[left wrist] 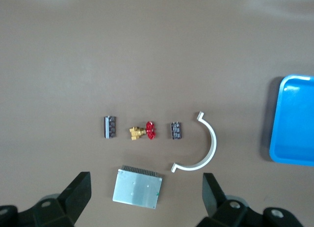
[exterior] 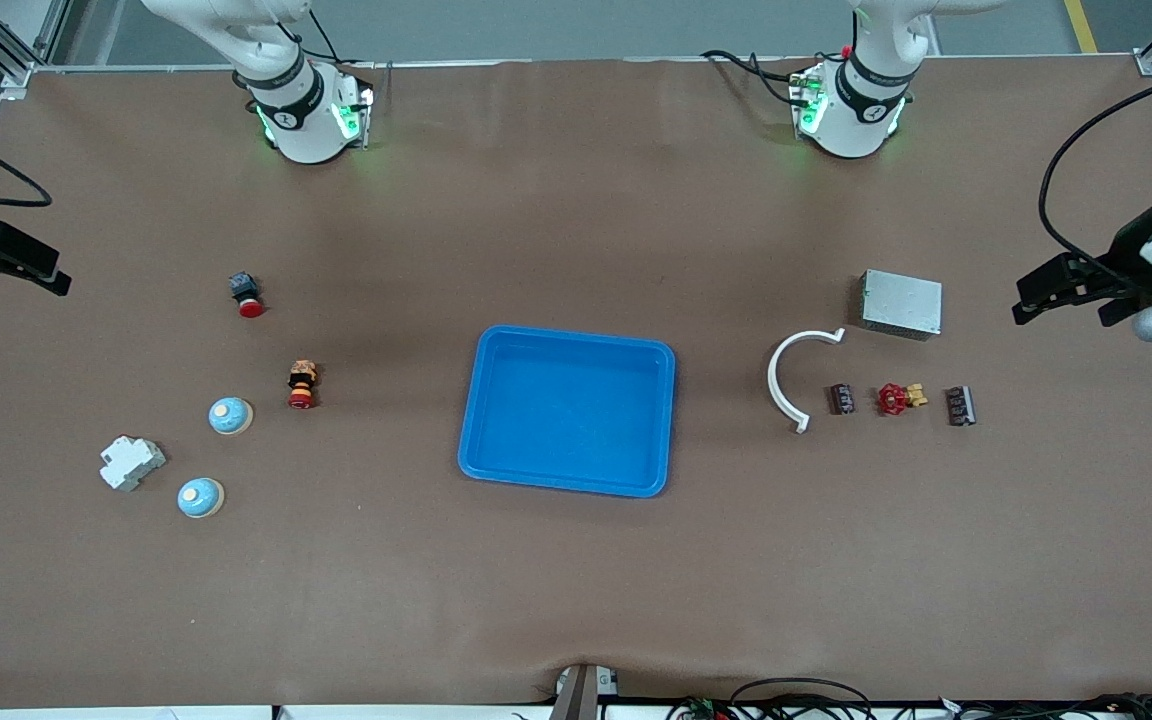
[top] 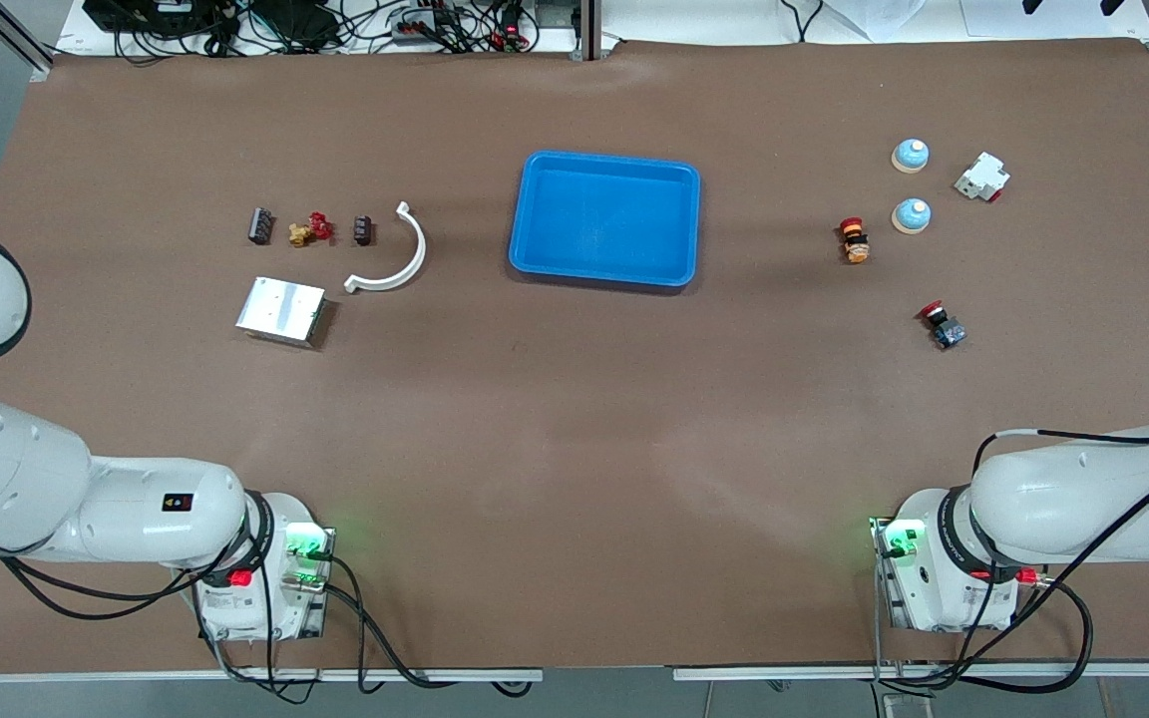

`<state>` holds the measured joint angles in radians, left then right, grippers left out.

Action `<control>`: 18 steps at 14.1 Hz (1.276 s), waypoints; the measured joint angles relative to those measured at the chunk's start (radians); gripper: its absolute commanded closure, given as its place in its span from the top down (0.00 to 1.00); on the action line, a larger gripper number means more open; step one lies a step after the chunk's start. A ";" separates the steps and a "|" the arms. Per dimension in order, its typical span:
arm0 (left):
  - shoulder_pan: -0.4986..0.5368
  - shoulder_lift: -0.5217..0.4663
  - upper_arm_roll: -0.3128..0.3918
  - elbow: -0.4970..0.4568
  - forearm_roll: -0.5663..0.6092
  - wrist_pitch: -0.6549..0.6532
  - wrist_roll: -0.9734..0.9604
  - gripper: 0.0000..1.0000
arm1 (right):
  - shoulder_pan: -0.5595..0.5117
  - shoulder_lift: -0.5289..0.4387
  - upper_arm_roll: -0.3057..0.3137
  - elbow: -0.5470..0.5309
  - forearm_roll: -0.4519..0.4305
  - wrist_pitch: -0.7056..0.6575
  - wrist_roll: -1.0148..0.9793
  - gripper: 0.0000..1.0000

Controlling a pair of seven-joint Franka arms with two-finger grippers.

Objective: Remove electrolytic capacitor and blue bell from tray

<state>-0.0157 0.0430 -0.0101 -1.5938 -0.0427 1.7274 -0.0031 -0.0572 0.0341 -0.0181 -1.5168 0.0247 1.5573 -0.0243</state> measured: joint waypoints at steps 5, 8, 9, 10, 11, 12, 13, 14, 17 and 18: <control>-0.013 0.003 -0.041 0.022 0.000 -0.045 -0.105 1.00 | 0.000 0.000 0.000 0.000 -0.001 0.000 0.000 1.00; -0.011 0.005 -0.049 0.022 0.000 -0.047 -0.092 1.00 | 0.000 0.000 0.000 0.000 -0.001 0.000 0.000 1.00; -0.009 0.005 -0.048 0.022 0.000 -0.047 -0.088 1.00 | 0.000 0.000 0.000 0.000 -0.002 0.001 0.000 1.00; -0.008 0.006 -0.047 0.022 0.000 -0.047 -0.083 1.00 | 0.000 0.000 0.000 0.000 -0.002 0.001 -0.001 1.00; -0.007 0.005 -0.046 0.022 0.000 -0.047 -0.078 1.00 | 0.000 0.000 0.000 0.000 -0.003 0.001 -0.001 1.00; -0.006 0.006 -0.044 0.022 0.000 -0.047 -0.074 1.00 | 0.000 0.000 0.000 0.000 -0.006 0.001 -0.001 1.00; -0.006 0.006 -0.042 0.022 0.000 -0.047 -0.068 1.00 | 0.000 0.000 0.000 0.000 -0.009 0.001 -0.002 1.00; -0.005 0.006 -0.040 0.022 0.000 -0.047 -0.065 1.00 | 0.000 0.000 0.000 0.000 -0.010 0.001 -0.002 1.00; -0.005 0.006 -0.039 0.022 0.000 -0.047 -0.064 1.00 | 0.000 0.000 -0.001 0.000 -0.015 0.001 -0.002 1.00; -0.005 0.006 -0.039 0.022 0.000 -0.047 -0.064 1.00 | -0.001 0.000 -0.002 0.000 -0.016 0.001 -0.002 1.00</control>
<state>-0.0207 0.0487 -0.0492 -1.5719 -0.0422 1.6802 -0.0675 -0.0582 0.0341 -0.0206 -1.5168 0.0087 1.5579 -0.0265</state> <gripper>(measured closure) 0.000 0.000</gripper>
